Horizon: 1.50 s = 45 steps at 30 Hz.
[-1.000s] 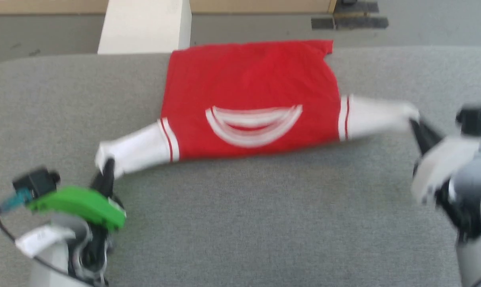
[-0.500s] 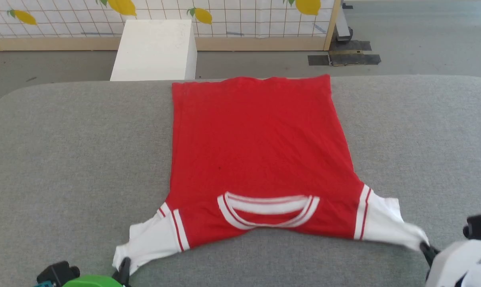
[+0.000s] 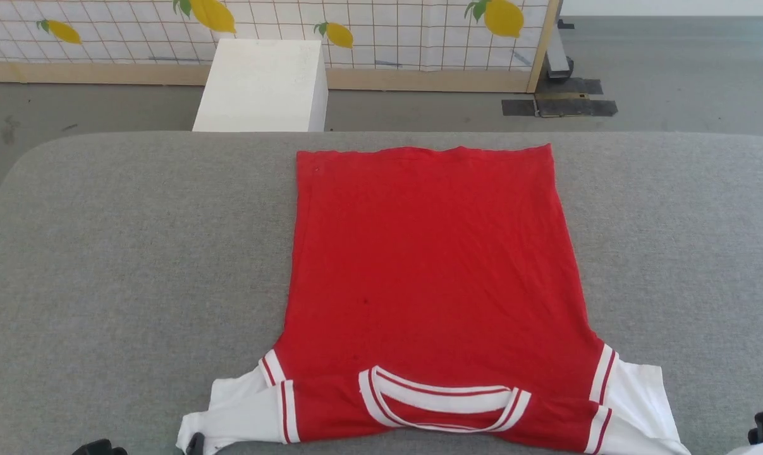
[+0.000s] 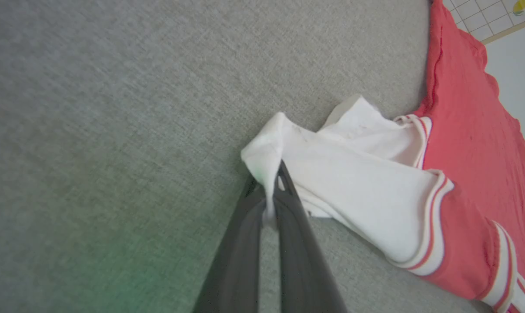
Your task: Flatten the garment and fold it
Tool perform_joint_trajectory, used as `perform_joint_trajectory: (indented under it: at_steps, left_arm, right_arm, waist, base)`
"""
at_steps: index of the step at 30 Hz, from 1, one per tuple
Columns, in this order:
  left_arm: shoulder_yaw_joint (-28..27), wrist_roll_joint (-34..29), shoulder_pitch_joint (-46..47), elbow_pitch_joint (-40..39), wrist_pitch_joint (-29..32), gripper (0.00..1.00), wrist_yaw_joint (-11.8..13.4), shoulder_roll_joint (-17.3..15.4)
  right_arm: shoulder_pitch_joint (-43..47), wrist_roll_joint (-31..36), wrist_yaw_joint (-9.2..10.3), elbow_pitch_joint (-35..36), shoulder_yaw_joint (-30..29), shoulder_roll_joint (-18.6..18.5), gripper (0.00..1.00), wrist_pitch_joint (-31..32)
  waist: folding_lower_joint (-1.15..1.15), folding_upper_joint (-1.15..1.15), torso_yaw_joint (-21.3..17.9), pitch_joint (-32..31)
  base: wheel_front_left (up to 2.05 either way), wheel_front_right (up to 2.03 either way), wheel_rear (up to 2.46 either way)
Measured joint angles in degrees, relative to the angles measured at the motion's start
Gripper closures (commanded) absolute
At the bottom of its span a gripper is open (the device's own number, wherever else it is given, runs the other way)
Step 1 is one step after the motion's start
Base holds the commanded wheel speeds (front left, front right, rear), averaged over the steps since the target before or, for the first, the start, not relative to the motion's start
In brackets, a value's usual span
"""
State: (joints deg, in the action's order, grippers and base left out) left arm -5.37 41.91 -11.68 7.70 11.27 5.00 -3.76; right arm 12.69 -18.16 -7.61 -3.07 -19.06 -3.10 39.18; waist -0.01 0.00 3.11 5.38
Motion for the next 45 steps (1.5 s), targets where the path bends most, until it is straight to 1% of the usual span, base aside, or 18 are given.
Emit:
perform_joint_trajectory:
  at_steps: [1,2,5,9,13,17,21,27,32,35,40,42,45]
  left_arm:
    - [0.07,0.26,0.00,-0.03,-0.36,1.00,-0.42,0.00]
    - [0.21,0.22,0.00,-0.04,-0.65,1.00,-0.42,-0.01]
    - [0.71,-0.71,0.08,-0.43,-1.14,1.00,-0.42,-0.21]
    - [1.26,-0.80,0.27,-1.46,-1.54,1.00,-0.45,-0.25]
    - [2.44,-1.19,0.65,-2.94,-1.59,1.00,-0.45,-0.27]
    - [3.35,-1.19,1.62,-4.39,-1.59,1.00,-0.49,-0.26]
    - [4.45,-1.19,2.91,-5.66,-1.63,1.00,-0.98,-0.23]
    - [6.75,-1.16,5.62,-6.86,-2.11,1.00,-1.48,-0.04]
    - [8.75,-0.97,7.75,-6.80,-3.25,1.00,-1.97,0.18]
    - [9.95,-0.49,9.05,-6.67,-4.31,1.00,-2.37,0.23]
    - [11.84,1.09,11.33,-6.47,-6.06,1.00,-3.50,0.34]
    - [12.35,1.98,12.04,-6.43,-6.66,1.00,-3.80,0.37]
    - [13.26,2.59,12.83,-6.47,-7.65,1.00,-4.30,0.43]
  right_arm:
    - [0.24,-0.02,0.00,-0.18,0.26,0.00,0.37,-1.47]
    - [0.31,-0.25,0.01,-0.31,0.44,0.00,0.00,-3.02]
    - [0.26,-0.34,0.01,0.04,0.93,0.03,0.00,-7.28]
    - [-1.15,2.01,0.03,3.32,1.96,0.24,0.00,-13.34]
    - [-6.43,5.34,0.03,5.70,2.61,0.22,0.00,-19.51]
    - [-13.01,8.20,0.03,5.39,3.20,0.23,0.00,-23.68]
    - [-23.00,9.09,0.03,1.03,4.11,-1.21,0.00,-27.39]
    - [-38.36,10.14,0.03,-9.96,4.82,-6.10,0.00,-29.34]
    - [-50.29,10.83,0.03,-18.89,6.62,-10.56,0.00,-26.98]
    - [-56.12,11.21,0.03,-23.23,7.15,-12.55,0.00,-23.58]
    - [-63.40,11.61,0.03,-28.28,9.57,-14.95,0.00,-13.82]
    - [-65.57,11.80,0.03,-29.55,9.58,-15.55,0.00,-9.68]
    - [-67.95,13.89,0.03,-30.98,8.56,-16.10,0.00,-2.34]
  waist:
    - [0.00,0.00,0.12,-0.06]
    - [0.00,0.00,0.24,-0.13]
    - [0.00,0.00,0.55,-0.27]
    - [0.00,0.00,1.04,-0.13]
    - [0.00,0.00,1.85,0.54]
    - [0.00,0.00,2.77,1.77]
    - [0.00,0.00,3.73,3.85]
    - [0.01,0.00,5.71,7.86]
    - [0.01,0.00,7.90,12.09]
    - [0.01,0.00,9.25,14.81]
    - [0.01,0.00,11.54,19.39]
    - [0.01,0.00,12.39,20.90]
    - [0.01,0.00,13.69,23.01]
  base:
    - [0.00,0.00,0.00]
    - [0.00,0.00,0.00]
    - [0.00,0.00,0.00]
    - [0.00,0.00,0.00]
    - [0.00,0.00,0.00]
    - [0.00,0.00,0.00]
    - [0.00,0.00,0.00]
    - [0.00,0.00,0.00]
    - [0.00,0.00,0.00]
    - [0.00,0.00,0.00]
    - [0.00,0.00,0.00]
    - [0.00,0.00,0.00]
    - [0.00,0.00,0.00]
